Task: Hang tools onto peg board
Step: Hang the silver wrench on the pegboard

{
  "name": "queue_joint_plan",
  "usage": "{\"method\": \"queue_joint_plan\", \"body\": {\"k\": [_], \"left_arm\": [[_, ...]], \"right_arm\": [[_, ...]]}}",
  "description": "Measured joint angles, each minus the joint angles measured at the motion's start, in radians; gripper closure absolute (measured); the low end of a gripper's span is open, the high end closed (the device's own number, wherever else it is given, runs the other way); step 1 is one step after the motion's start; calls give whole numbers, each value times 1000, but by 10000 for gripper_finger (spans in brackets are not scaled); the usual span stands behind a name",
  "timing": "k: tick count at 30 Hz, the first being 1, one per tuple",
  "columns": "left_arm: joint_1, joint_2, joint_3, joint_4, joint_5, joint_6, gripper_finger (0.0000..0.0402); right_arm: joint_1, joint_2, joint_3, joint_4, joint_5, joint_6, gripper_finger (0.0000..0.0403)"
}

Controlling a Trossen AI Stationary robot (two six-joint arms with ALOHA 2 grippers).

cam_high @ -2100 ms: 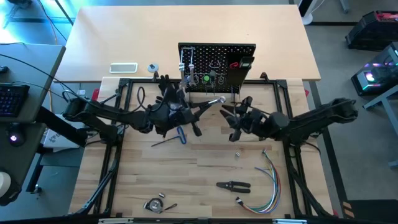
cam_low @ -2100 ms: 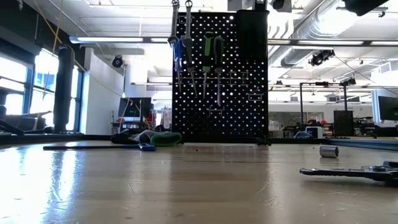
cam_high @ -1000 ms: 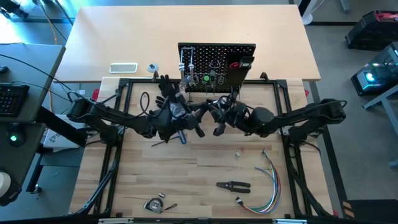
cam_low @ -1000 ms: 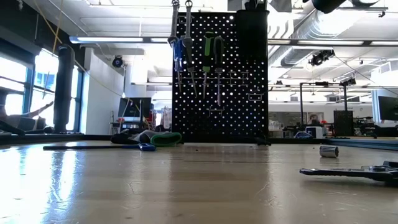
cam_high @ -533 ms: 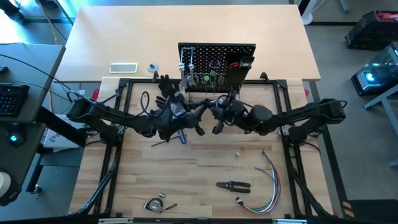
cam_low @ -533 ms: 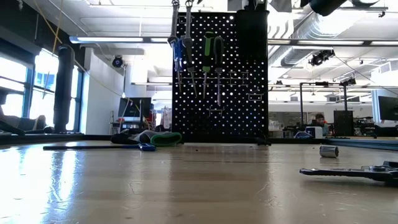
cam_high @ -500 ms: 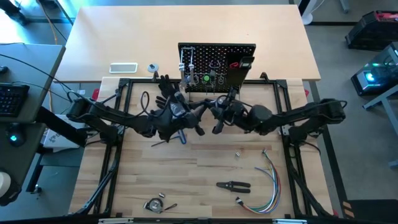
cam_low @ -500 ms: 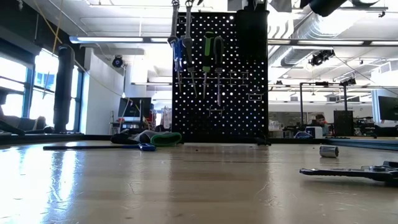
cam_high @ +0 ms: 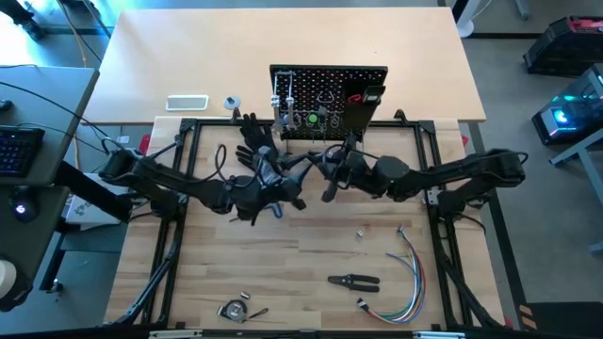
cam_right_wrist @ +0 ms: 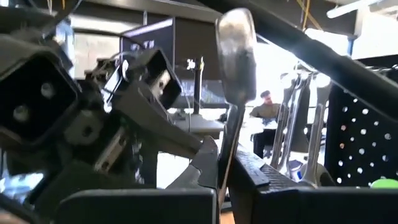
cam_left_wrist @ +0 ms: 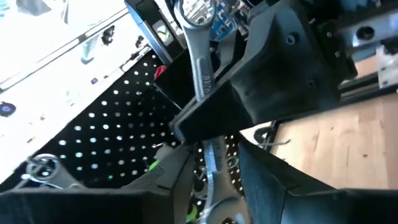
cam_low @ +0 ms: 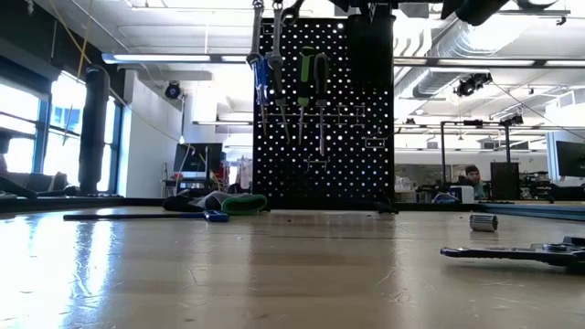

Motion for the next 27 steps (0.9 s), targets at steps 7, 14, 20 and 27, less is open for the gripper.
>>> {"method": "queue_joint_plan", "body": {"k": [7, 14, 20, 27], "left_arm": [[-80, -45, -1, 14, -26, 63, 283], [-91, -78, -1, 97, 81, 56, 284], [-46, -76, -1, 82, 231, 8, 284], [-1, -76, -1, 47, 337, -80, 284]], "right_arm": [[15, -52, 0, -146, -14, 15, 400], [-3, -51, 2, -266, -125, 135, 400], [-5, -51, 2, -316, -178, 191, 400], [-20, -51, 2, -352, -226, 199, 400]]}}
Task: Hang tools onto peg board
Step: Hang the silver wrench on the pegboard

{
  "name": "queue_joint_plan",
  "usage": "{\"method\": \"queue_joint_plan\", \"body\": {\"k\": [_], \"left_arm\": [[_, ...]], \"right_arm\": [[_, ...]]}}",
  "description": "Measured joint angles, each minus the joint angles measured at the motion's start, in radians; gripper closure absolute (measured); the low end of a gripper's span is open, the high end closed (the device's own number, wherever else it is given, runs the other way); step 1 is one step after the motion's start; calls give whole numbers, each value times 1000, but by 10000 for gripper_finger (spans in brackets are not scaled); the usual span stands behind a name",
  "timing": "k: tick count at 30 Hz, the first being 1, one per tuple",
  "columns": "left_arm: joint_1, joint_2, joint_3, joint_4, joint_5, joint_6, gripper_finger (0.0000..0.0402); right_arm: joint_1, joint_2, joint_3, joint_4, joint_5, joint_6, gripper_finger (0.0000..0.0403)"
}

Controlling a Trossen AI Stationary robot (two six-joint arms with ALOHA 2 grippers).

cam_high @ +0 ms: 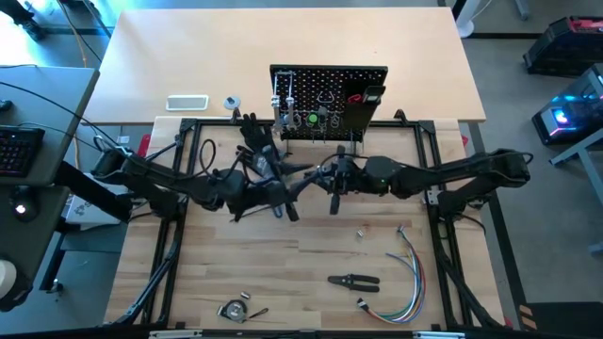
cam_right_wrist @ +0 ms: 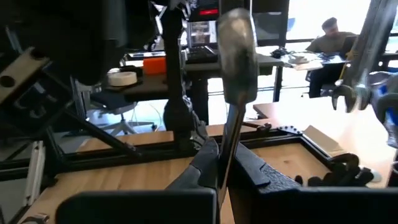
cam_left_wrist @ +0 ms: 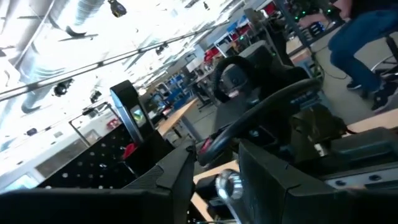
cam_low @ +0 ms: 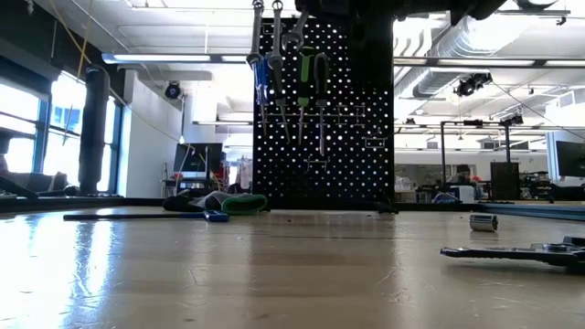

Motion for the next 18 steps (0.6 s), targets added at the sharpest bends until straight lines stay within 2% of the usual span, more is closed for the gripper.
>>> {"method": "queue_joint_plan", "body": {"k": [5, 11, 18], "left_arm": [[13, 0, 0, -18, 22, -10, 284], [-4, -3, -1, -185, -171, 20, 284], [-47, -59, -2, -493, -204, -273, 284]], "right_arm": [[-38, 0, 0, 3, -70, -31, 400], [-66, 0, 0, 8, -179, -66, 400], [-65, -3, 0, -5, -249, -129, 400]]}}
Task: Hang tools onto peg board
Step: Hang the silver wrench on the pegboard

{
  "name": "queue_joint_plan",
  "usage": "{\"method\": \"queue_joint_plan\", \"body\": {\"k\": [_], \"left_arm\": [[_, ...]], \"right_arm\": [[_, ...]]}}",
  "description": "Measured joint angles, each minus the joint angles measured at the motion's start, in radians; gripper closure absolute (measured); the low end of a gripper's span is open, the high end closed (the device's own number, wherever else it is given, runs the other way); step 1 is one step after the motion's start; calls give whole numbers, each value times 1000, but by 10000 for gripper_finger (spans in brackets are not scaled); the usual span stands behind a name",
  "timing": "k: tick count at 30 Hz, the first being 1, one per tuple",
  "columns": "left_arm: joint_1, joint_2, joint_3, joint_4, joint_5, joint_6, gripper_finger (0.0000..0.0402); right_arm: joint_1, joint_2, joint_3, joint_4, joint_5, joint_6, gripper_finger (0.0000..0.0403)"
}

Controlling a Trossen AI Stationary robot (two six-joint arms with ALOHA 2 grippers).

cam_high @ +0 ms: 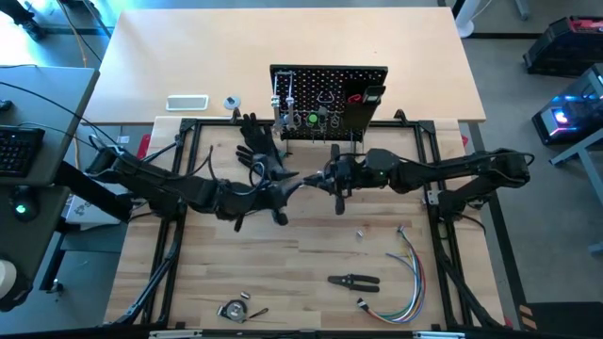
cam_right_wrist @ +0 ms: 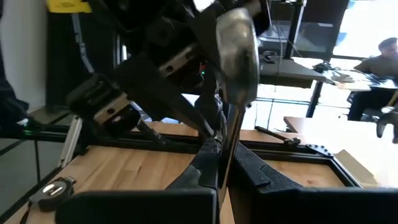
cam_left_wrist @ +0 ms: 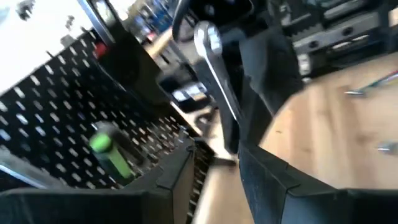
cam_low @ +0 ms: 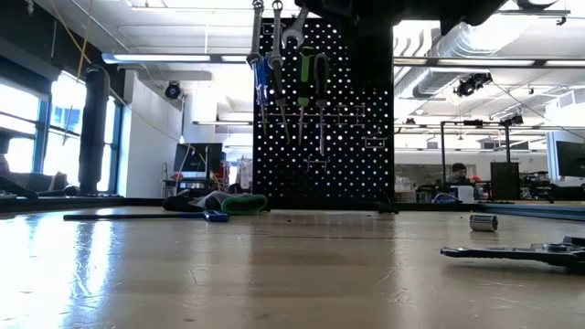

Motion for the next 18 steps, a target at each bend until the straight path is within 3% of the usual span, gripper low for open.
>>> {"method": "queue_joint_plan", "body": {"k": [8, 15, 18], "left_arm": [[80, -22, 0, -141, 317, -298, 284], [160, 15, 0, -98, 539, -360, 284], [173, 16, 0, -86, 583, -370, 286]], "right_arm": [[0, 0, 10, -4, -74, -29, 400], [44, -1, 94, -144, -60, -65, 400], [54, -2, 131, -207, -49, -79, 400]]}}
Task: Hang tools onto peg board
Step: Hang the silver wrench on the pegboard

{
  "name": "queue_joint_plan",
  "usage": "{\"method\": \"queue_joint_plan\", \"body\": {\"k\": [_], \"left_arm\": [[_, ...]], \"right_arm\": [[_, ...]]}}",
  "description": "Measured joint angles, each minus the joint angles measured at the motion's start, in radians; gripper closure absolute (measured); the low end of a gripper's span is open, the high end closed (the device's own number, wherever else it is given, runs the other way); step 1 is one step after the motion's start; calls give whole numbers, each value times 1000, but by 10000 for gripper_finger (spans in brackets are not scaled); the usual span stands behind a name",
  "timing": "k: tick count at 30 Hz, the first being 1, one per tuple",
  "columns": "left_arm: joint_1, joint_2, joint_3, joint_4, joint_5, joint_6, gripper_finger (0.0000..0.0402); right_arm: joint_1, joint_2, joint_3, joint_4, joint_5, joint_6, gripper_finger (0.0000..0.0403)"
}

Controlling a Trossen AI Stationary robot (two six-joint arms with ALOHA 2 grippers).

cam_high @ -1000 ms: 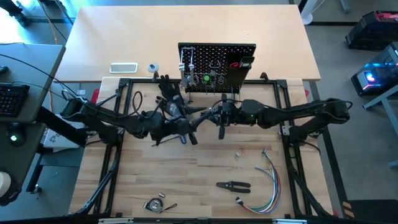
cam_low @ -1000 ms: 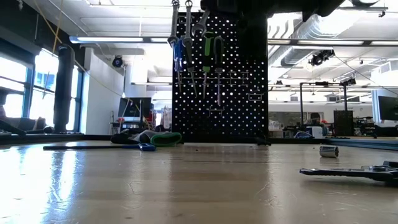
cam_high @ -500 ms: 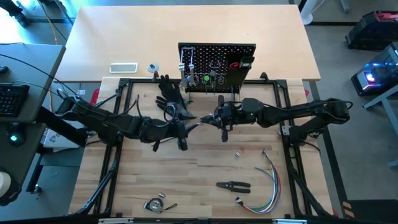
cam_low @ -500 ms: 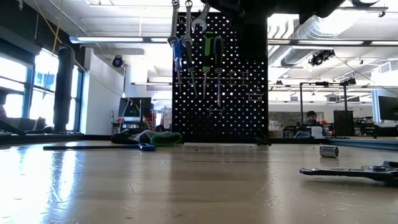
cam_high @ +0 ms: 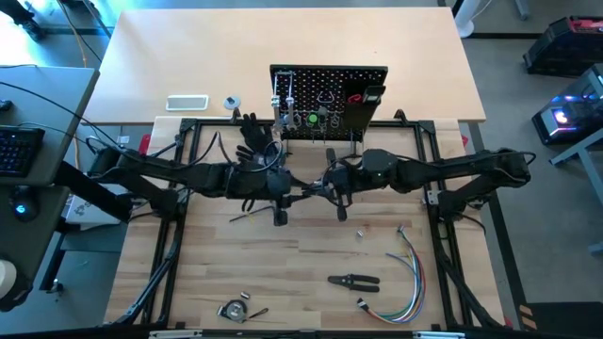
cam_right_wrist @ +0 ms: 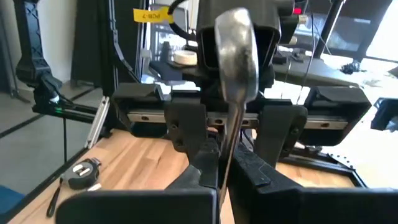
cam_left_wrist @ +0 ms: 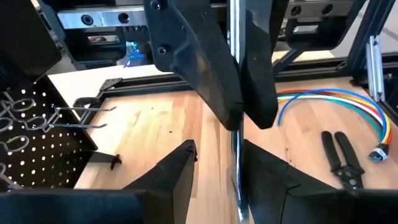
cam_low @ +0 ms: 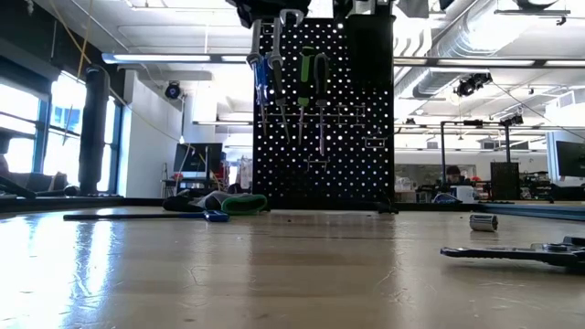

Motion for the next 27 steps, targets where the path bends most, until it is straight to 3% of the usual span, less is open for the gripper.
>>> {"method": "queue_joint_plan", "body": {"k": [12, 20, 27], "left_arm": [[17, 9, 0, 32, 76, 43, 391], [23, 18, 0, 36, 19, 98, 397], [47, 14, 0, 64, 3, 108, 398]], "right_arm": [[6, 3, 15, -49, 7, 8, 399], [6, 5, 15, -55, 66, 30, 384], [6, 1, 15, -65, 138, 49, 334]]}}
